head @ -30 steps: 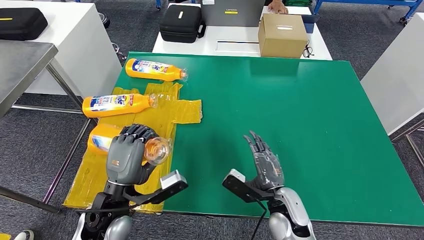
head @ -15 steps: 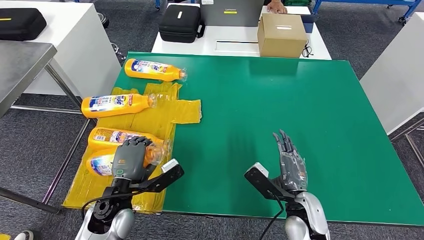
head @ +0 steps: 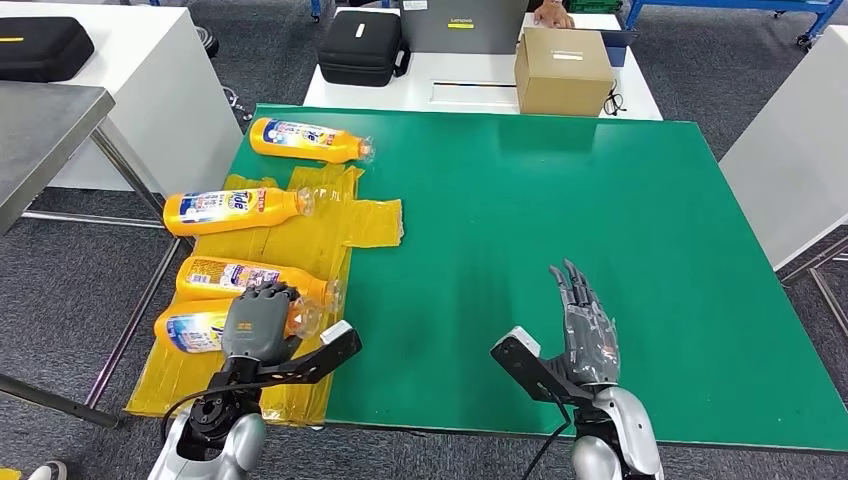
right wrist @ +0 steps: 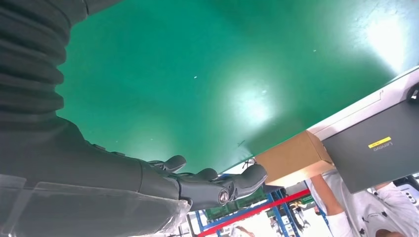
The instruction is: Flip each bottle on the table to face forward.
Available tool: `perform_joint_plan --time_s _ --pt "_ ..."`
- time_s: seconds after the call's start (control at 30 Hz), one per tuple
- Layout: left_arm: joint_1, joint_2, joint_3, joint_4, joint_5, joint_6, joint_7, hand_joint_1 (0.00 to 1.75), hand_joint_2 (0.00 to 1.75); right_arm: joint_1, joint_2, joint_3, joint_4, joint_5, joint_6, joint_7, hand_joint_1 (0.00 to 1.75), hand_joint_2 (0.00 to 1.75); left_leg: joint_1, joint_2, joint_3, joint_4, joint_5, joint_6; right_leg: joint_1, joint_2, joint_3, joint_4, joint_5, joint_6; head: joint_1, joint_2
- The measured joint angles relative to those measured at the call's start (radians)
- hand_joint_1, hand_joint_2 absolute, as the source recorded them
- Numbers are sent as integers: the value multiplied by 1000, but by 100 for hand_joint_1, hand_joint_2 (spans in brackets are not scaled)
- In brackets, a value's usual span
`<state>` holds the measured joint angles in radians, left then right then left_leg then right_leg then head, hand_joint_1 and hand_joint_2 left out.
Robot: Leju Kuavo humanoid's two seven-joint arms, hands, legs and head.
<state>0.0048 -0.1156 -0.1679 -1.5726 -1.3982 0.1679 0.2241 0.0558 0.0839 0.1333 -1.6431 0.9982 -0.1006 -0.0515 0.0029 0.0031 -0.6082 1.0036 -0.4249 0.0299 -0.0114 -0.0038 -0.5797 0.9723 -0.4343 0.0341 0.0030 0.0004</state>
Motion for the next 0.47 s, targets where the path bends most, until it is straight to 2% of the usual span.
perform_joint_plan --time_s 0.03,0.17,0.47 --pt "2 0 8 5 -3 -1 8 0 175 2 0 0 -3 1 0 1 0 175 0 0 0 0 0 0 0 0 0 0 0 0 0 0" --pt "20 -1 44 17 13 42 1 0 0 12 0 0 -14 8 0 6 0 175 0 0 -1 0 0 0 0 0 -1 0 0 0 0 0" --pt "42 -12 71 -43 138 250 -155 0 0 20 0 -1 -18 14 -1 8 0 175 0 -1 -1 0 0 0 -1 0 -1 0 0 0 0 0"
